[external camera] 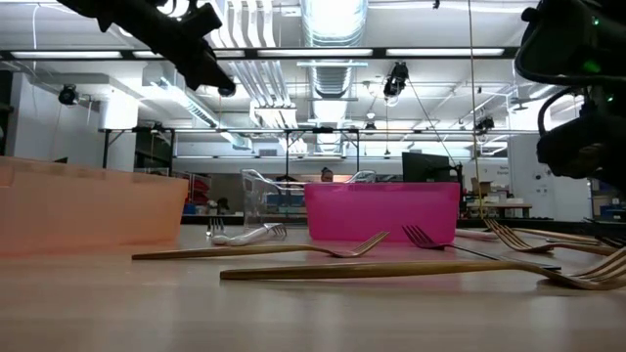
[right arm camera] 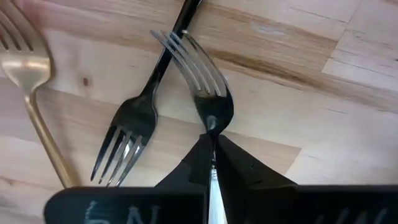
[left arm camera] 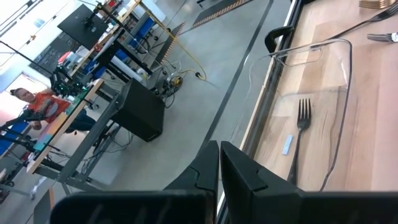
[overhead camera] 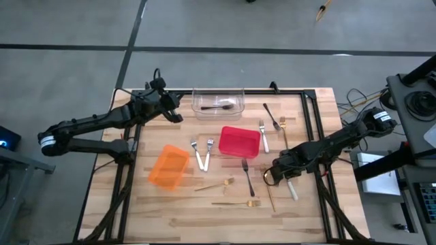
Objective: Sort silverware by color (type)
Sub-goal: Put the white fork into the red bin
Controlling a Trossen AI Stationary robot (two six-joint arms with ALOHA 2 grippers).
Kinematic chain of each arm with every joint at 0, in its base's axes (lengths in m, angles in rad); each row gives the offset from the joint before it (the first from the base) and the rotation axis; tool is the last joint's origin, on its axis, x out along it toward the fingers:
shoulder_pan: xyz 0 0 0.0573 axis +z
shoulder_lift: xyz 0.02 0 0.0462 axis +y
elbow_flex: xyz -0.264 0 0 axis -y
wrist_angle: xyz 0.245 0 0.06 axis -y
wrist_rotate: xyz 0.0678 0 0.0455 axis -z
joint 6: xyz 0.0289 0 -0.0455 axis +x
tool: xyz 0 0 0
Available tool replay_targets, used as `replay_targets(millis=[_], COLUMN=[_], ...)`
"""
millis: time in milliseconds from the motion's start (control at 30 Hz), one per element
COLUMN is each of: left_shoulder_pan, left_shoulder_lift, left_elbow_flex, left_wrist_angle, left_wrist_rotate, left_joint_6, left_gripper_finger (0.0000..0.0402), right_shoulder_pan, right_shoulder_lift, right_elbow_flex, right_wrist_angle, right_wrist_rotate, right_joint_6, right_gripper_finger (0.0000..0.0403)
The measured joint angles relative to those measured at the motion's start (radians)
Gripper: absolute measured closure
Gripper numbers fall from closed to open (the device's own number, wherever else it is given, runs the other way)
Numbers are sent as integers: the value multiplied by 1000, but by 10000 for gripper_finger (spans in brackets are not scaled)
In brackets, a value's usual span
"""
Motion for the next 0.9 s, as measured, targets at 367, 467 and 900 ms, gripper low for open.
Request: replay_targets(millis=[367, 467, 900], left_shoulder_pan=[0, 0, 0], left_shoulder_lift=[0, 0, 12], left_elbow_flex=[0, 0, 0], left_wrist_angle=[12, 12, 17], left_wrist_rotate=[0, 0, 0], left_joint_6=[0, 0, 7], left_gripper_finger=[402, 402, 402], right_shoulder_pan=[0, 0, 33], right_shoulder_lift=[-4, -4, -2], right_elbow_flex=[59, 60, 58], right_wrist_angle=[-115, -116, -115], right_wrist_rotate=[0, -11, -85], right_joint_6=[-88, -84, -33], right_gripper_finger=[396, 395, 307])
